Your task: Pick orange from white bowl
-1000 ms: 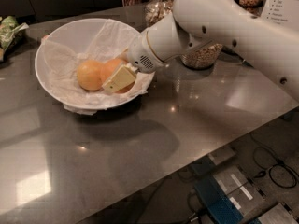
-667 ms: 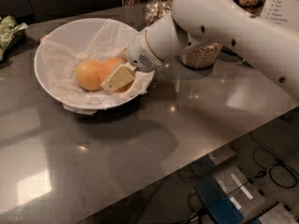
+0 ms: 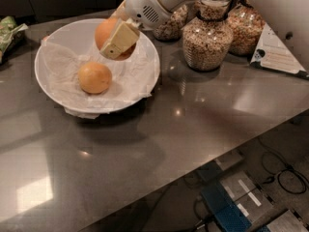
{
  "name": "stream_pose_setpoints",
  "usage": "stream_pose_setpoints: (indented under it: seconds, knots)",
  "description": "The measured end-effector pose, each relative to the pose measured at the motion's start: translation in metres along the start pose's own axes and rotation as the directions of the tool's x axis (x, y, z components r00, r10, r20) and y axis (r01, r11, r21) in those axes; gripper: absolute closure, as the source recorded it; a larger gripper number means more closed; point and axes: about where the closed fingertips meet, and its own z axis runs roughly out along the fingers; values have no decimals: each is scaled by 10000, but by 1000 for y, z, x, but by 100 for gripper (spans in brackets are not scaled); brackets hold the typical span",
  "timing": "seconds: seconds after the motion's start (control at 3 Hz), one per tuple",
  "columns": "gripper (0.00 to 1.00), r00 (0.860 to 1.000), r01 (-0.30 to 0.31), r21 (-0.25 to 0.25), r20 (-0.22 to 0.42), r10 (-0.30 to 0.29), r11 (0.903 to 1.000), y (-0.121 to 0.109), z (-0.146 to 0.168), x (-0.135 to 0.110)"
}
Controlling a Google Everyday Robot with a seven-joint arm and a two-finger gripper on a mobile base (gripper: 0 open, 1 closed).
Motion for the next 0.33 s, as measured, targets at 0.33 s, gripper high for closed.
stream_pose_setpoints:
  seconds: [0.33]
  knots:
    - [100,10000,-1,-12,-6,1,10000,0,1,0]
